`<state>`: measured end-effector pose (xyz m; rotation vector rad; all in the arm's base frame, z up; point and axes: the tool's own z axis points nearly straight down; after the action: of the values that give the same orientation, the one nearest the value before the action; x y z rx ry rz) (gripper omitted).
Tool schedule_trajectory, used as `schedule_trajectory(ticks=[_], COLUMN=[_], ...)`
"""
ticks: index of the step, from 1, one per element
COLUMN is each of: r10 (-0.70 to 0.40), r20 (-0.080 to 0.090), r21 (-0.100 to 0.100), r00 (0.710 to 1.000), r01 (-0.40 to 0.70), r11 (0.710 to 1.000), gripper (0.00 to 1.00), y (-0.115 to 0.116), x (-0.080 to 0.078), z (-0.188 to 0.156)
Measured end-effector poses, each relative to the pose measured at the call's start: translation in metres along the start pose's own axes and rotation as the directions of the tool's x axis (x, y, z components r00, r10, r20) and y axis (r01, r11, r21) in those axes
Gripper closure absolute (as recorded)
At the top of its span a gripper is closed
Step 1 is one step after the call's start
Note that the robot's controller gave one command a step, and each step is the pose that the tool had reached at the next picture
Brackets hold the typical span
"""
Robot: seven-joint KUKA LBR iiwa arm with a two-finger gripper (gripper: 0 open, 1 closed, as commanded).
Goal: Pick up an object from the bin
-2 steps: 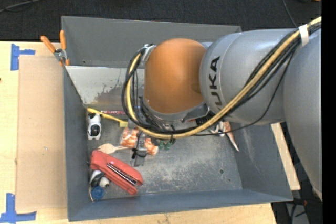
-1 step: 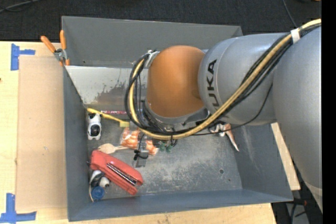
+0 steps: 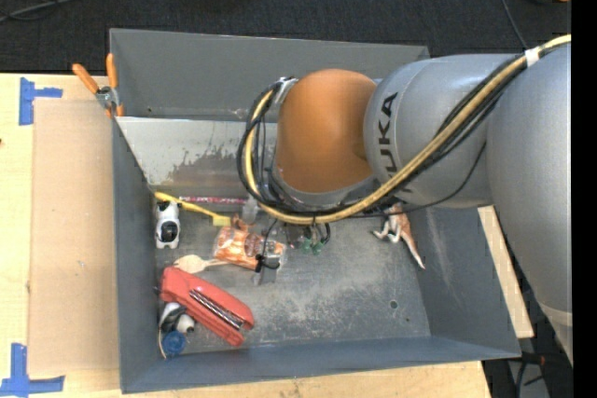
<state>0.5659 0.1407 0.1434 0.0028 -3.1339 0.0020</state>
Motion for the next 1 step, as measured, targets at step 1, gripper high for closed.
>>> schedule_trajectory(ticks=[1], r10=[0.071], r20=[0.009], r21=[-0.006], r00=[0.997], r01=[-0.071], r11=[0.997], gripper=[0.0], y=[-0.0285], x=[-0.0072], z=[0.0483])
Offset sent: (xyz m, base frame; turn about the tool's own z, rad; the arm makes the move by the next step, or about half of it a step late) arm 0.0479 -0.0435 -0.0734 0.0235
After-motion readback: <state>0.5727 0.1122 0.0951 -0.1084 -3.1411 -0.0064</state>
